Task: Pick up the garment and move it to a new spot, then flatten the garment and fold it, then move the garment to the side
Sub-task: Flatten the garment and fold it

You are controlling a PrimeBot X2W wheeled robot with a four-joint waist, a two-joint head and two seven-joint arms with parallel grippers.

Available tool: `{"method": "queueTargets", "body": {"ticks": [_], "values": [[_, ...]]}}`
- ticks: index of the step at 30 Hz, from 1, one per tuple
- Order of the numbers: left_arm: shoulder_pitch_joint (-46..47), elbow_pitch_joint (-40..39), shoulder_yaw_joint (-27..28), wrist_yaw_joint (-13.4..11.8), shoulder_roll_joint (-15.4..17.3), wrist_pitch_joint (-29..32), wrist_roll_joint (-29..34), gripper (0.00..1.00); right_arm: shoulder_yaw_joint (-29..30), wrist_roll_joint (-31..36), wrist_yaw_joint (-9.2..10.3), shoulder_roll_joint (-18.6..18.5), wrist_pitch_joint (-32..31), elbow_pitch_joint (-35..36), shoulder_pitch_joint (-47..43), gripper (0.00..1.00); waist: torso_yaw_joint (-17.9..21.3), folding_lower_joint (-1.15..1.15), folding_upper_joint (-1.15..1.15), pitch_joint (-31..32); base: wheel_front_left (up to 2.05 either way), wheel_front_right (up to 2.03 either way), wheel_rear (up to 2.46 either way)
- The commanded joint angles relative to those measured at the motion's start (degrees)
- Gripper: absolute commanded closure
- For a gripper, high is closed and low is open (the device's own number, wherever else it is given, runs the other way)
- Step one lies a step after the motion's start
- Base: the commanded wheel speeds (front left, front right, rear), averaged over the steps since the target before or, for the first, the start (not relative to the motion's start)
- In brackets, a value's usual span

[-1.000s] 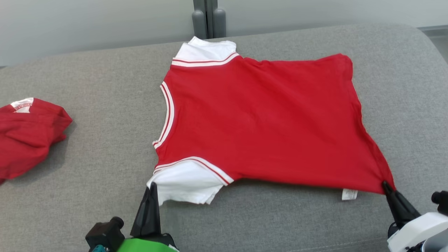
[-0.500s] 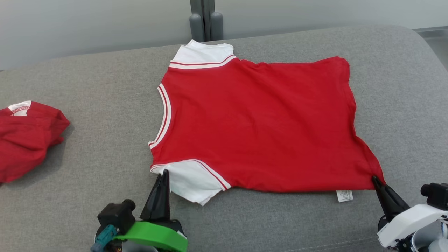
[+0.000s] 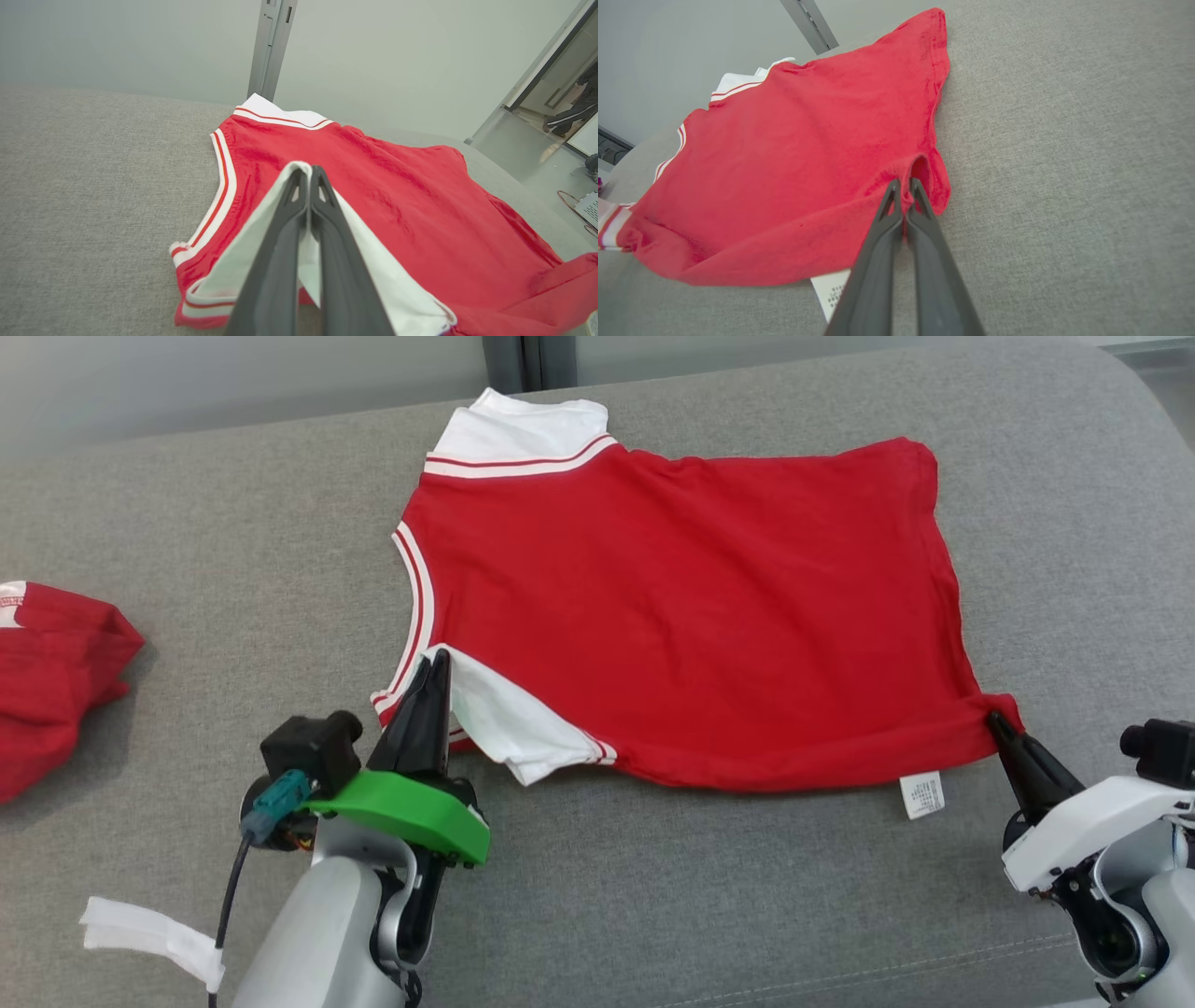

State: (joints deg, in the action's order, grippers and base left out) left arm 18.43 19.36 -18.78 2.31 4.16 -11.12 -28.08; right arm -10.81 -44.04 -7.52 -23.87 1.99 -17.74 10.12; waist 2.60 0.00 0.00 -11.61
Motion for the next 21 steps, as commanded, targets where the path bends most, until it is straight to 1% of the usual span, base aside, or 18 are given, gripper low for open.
{"method": "queueTargets", "body": {"ticks": [1,11,16,18,19,20,21], "values": [[2.39,1.34,-0.14,0.33,0.13,0.1,0.38,1.0,-0.06,-0.66,0.07,-0.08,-0.34,-0.61,1.46,1.0,0.06,0.0,0.0,-1.18,0.0,0.0,0.0],[14.41,13.82,-1.21,2.25,0.38,-0.54,1.61,1.0,-2.22,-2.65,0.07,-0.55,-1.58,-6.68,10.31,1.0,0.63,0.0,0.0,-4.0,0.0,0.0,0.0],[19.4,20.39,-2.54,3.06,0.09,-1.55,2.25,1.0,-3.49,-3.59,0.07,-0.39,-0.54,-10.51,14.71,1.0,0.4,0.0,0.0,-4.84,0.0,0.0,0.0],[20.95,22.58,-2.72,3.22,-0.09,-2.3,2.35,1.0,-4.07,-3.75,0.07,-0.23,0.77,-11.69,16.11,0.99,0.31,0.0,0.0,-5.03,0.0,0.0,0.0],[21.5,23.37,-2.72,3.27,-0.19,-2.59,2.39,0.89,-4.27,-3.83,0.07,-0.19,1.39,-12.14,16.52,0.56,0.27,0.0,0.0,-5.06,0.0,0.0,0.0],[22.06,24.38,-2.75,3.15,-0.3,-2.97,2.52,0.58,-4.69,-4.07,0.07,-0.1,2.07,-12.8,16.89,0.0,0.2,0.0,0.0,-5.01,0.0,0.0,0.0],[22.38,25.05,-2.73,3.13,-0.4,-3.23,2.46,0.0,-4.97,-4.28,0.08,-0.11,2.56,-13.3,17.07,0.0,0.14,0.0,0.0,-4.93,0.0,0.0,0.0]]}}
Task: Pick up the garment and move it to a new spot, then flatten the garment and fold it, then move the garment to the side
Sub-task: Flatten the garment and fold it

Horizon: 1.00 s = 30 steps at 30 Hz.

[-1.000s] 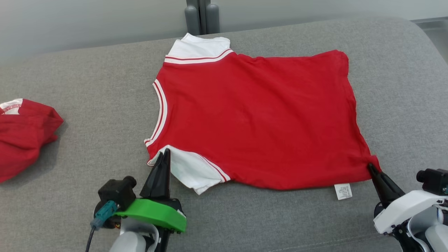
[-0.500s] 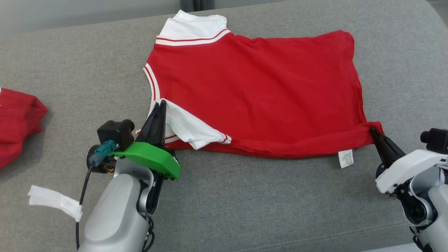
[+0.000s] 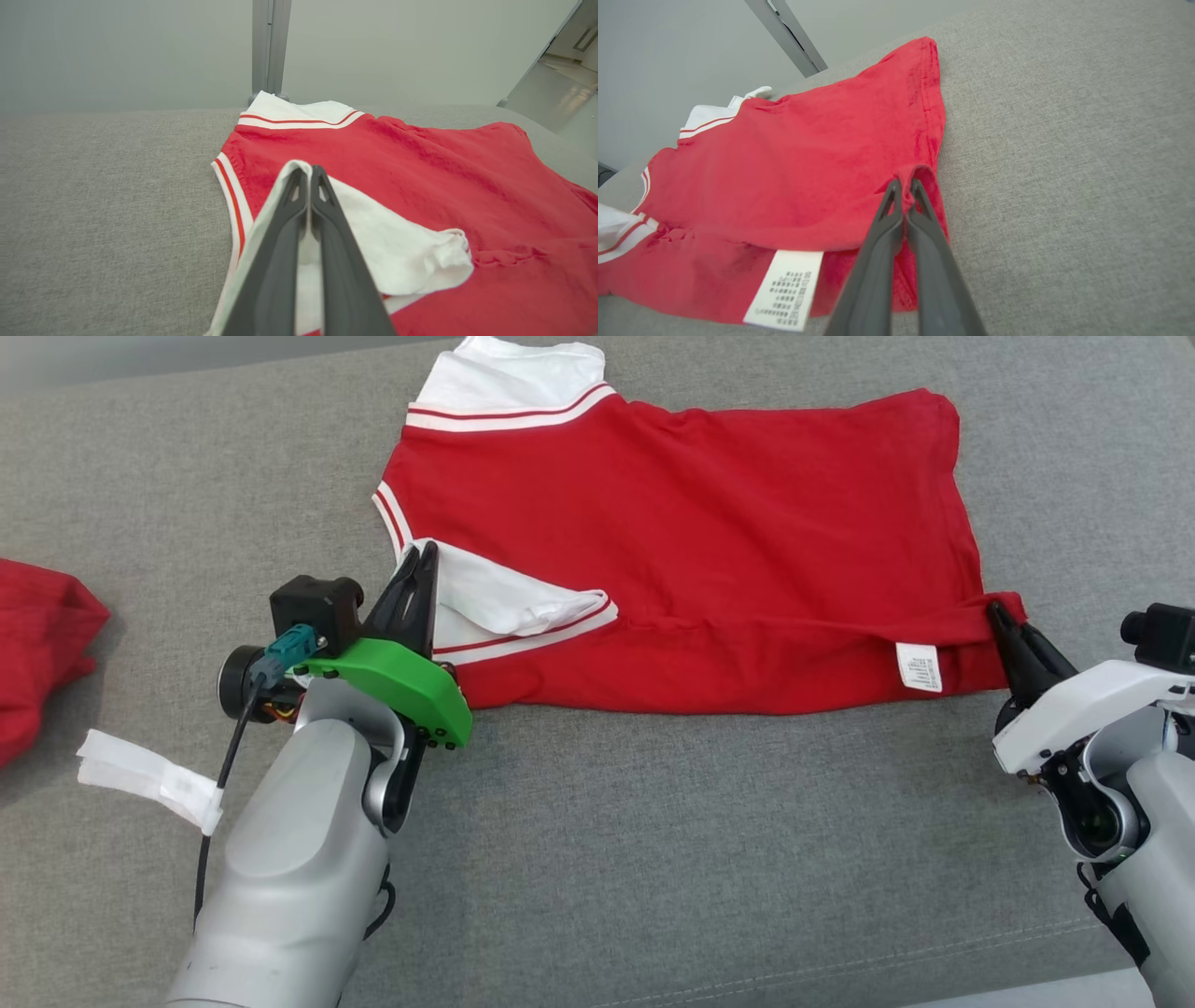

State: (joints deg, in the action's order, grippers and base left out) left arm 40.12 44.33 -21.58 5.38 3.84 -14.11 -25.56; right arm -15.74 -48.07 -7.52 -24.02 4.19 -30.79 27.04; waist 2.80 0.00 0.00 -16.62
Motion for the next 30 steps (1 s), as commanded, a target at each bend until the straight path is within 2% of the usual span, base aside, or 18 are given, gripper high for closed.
{"method": "queueTargets", "body": {"ticks": [1,5,8,16,22,30], "values": [[0.97,0.7,0.21,-0.01,-0.17,-0.59,-0.04,0.0,-0.45,-0.43,0.07,0.01,0.96,-0.75,0.18,0.0,-0.15,0.0,0.0,0.3,0.0,0.0,0.0],[-0.66,1.4,0.57,-0.27,-0.23,-1.14,0.78,0.0,-2.17,-0.12,0.07,-1.27,3.86,-2.21,-1.51,0.0,-0.4,0.0,0.0,1.62,0.0,0.0,0.0],[-4.07,-1.51,2.19,-0.73,0.11,-1.05,1.67,0.0,-3.07,-0.97,0.07,-1.75,5.74,-2.41,-3.27,0.0,-0.47,0.0,0.0,2.74,0.0,0.0,0.0],[-13.19,-4.52,3.58,-1.15,1.56,-1.08,3.83,0.0,-6.12,-0.24,0.07,-2.86,7.32,-3.5,-5.6,0.0,-0.81,0.0,0.0,3.87,0.0,0.0,0.0],[-14.49,-2.79,3.34,-1.67,1.75,-1.09,4.69,0.0,-8.76,2.45,0.07,-2.5,7.82,-5.56,-3.31,0.0,-1.26,0.0,0.0,3.3,0.0,0.0,0.0],[-11.79,1.71,2.73,-1.29,0.83,-1.09,3.95,0.0,-11.3,5.41,0.07,-1.33,7.68,-11.35,-0.33,0.0,-1.49,0.0,0.0,2.35,0.0,0.0,0.0]]}}
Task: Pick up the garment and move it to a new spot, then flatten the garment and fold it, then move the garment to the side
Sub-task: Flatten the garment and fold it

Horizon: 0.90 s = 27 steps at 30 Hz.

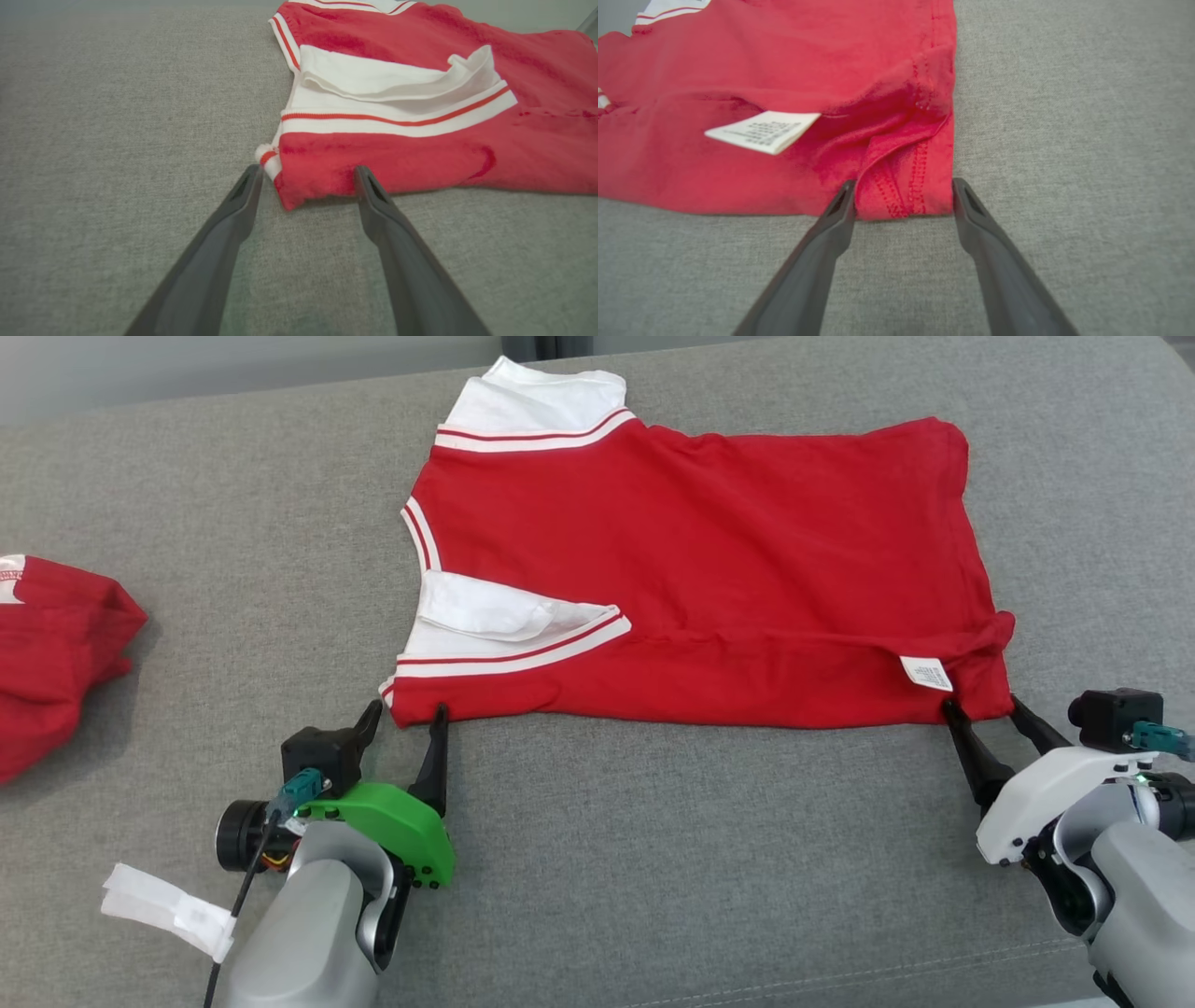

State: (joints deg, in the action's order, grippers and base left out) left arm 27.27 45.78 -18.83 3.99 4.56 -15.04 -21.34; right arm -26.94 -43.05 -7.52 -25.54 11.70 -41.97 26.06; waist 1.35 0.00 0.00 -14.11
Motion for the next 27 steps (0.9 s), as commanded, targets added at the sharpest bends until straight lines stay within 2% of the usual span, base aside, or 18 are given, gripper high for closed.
{"method": "queueTargets", "body": {"ticks": [1,2,3,4,5,6,11,15,19,27], "values": [[1.4,1.04,-0.14,0.25,-0.03,-0.12,-0.47,0.0,-0.35,0.45,0.07,0.37,0.34,-0.58,0.89,0.0,-0.05,0.0,0.0,-0.3,0.0,0.0,0.0],[1.91,1.99,-0.25,0.49,-0.22,-0.07,-0.8,0.39,-0.58,0.22,0.07,0.55,0.6,-0.96,1.21,0.0,-0.05,0.0,0.0,-0.45,0.0,0.0,0.0],[2.4,2.58,-0.32,0.54,-0.33,-0.07,-0.93,0.63,-0.74,0.0,0.07,0.69,0.64,-1.25,1.5,0.45,-0.04,0.0,0.0,-0.56,0.0,0.0,0.0],[3.0,3.23,-0.33,0.62,-0.44,-0.08,-1.2,0.95,-0.87,-0.36,0.07,0.89,0.72,-1.64,1.78,0.7,-0.02,0.0,0.0,-0.7,0.0,0.0,0.0],[3.4,3.69,-0.35,0.74,-0.54,-0.1,-1.4,1.0,-0.93,-0.57,0.07,1.05,0.95,-1.98,2.02,0.88,0.0,0.0,0.0,-0.77,0.0,0.0,0.0],[3.81,4.1,-0.4,0.86,-0.68,-0.11,-1.64,1.0,-1.11,-0.87,0.07,1.17,1.15,-2.46,2.32,1.0,-0.01,0.0,0.0,-0.81,0.0,0.0,0.0],[4.58,2.85,1.04,0.6,-0.85,-0.14,-1.95,1.0,-1.08,-1.33,0.07,1.53,2.67,-3.5,3.54,1.0,-0.56,0.0,0.0,-0.18,0.0,0.0,0.0],[1.74,-0.66,2.9,0.18,-0.47,-0.15,-1.57,1.0,-1.84,-1.89,0.07,1.88,3.18,-2.77,2.02,1.0,-1.17,0.0,0.0,1.65,0.0,0.0,0.0],[-3.74,-6.24,5.17,-0.18,-0.3,-0.16,-1.11,1.0,-1.68,-4.0,0.07,2.01,3.51,-0.18,-1.5,1.0,-1.92,0.0,0.0,4.47,0.0,0.0,0.0],[-18.58,-17.74,9.02,-1.56,-0.7,-0.17,-1.44,1.0,-1.18,-5.08,0.07,-0.06,3.52,8.09,-10.19,1.0,-2.43,0.0,0.0,8.26,0.0,0.0,0.0]]}}
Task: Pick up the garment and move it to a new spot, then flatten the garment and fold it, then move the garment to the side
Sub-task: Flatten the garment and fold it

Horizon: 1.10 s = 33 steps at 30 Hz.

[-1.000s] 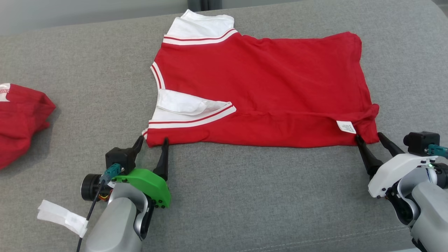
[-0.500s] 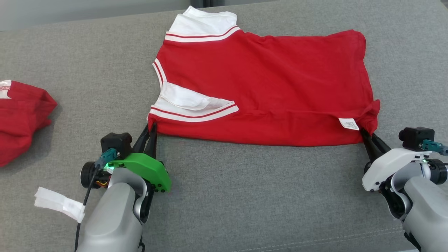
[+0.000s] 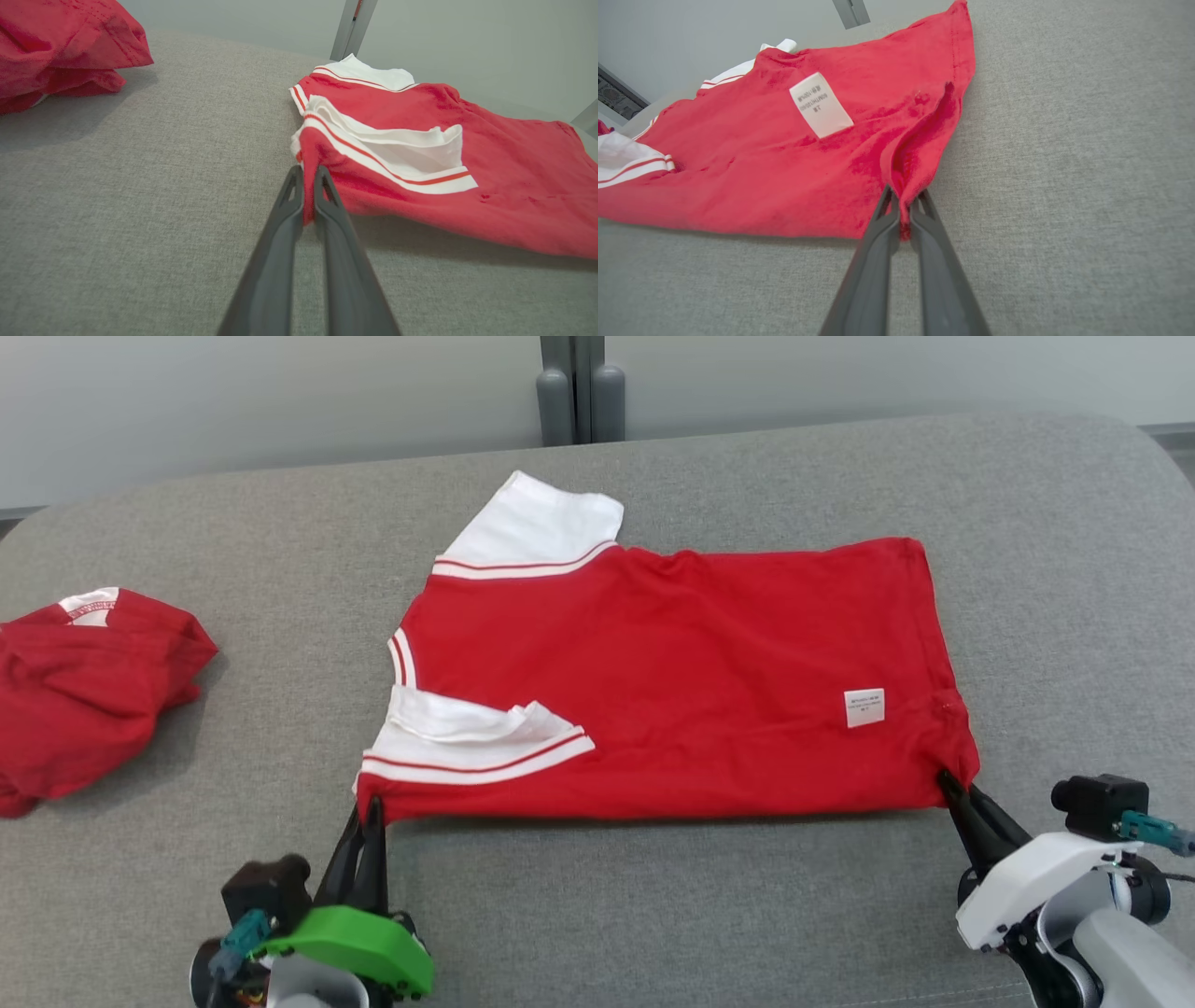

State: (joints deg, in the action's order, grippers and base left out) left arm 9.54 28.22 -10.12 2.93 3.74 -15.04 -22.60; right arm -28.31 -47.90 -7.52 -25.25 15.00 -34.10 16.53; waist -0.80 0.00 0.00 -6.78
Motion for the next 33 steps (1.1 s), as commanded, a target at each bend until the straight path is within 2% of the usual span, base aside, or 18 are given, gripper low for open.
{"method": "queueTargets", "body": {"ticks": [1,9,15,16,17,18,25,33], "values": [[-2.44,-1.37,0.45,-0.63,0.01,-0.17,-0.12,1.0,0.52,-0.27,0.08,-0.49,0.22,1.2,-1.79,1.0,-0.41,0.0,0.0,1.19,0.0,0.0,0.0],[-10.53,-7.08,-0.12,-2.32,-0.37,-0.17,0.56,1.0,3.47,0.72,0.08,-1.65,-0.58,6.45,-9.35,1.0,-1.06,0.0,0.0,1.87,0.0,0.0,0.0],[-13.04,-6.86,-1.5,-2.32,-0.58,-0.11,-0.84,1.0,7.2,0.62,0.08,-0.06,-2.74,8.38,-13.54,1.0,-1.19,0.0,0.0,2.13,0.0,0.0,0.0],[-12.97,-6.6,-1.76,-2.4,-0.62,-0.12,-0.95,0.75,7.88,1.1,0.08,0.27,-2.7,8.61,-13.99,0.62,-1.17,0.0,0.0,2.17,0.0,0.0,0.0],[-12.82,-6.33,-2.07,-2.37,-0.63,-0.13,-1.12,0.29,8.52,1.39,0.08,0.62,-2.61,8.73,-14.27,0.11,-1.12,0.0,0.0,2.22,0.0,0.0,0.0],[-12.54,-6.2,-2.26,-2.35,-0.67,-0.14,-1.37,0.0,9.1,1.63,0.08,0.95,-2.63,8.81,-14.63,0.0,-1.08,0.0,0.0,2.29,0.0,0.0,0.0],[-10.12,-9.35,-1.05,-2.45,-0.71,-0.16,-0.55,0.0,16.22,6.06,0.08,2.75,-1.36,10.45,-14.51,0.0,-0.73,0.0,0.0,3.03,0.0,0.0,0.0],[-6.8,-13.93,2.03,-2.53,-0.75,-0.17,2.08,0.0,22.22,13.73,0.06,5.8,-0.49,15.82,-14.54,0.0,-0.4,0.0,0.0,4.37,0.0,0.0,0.0]]}}
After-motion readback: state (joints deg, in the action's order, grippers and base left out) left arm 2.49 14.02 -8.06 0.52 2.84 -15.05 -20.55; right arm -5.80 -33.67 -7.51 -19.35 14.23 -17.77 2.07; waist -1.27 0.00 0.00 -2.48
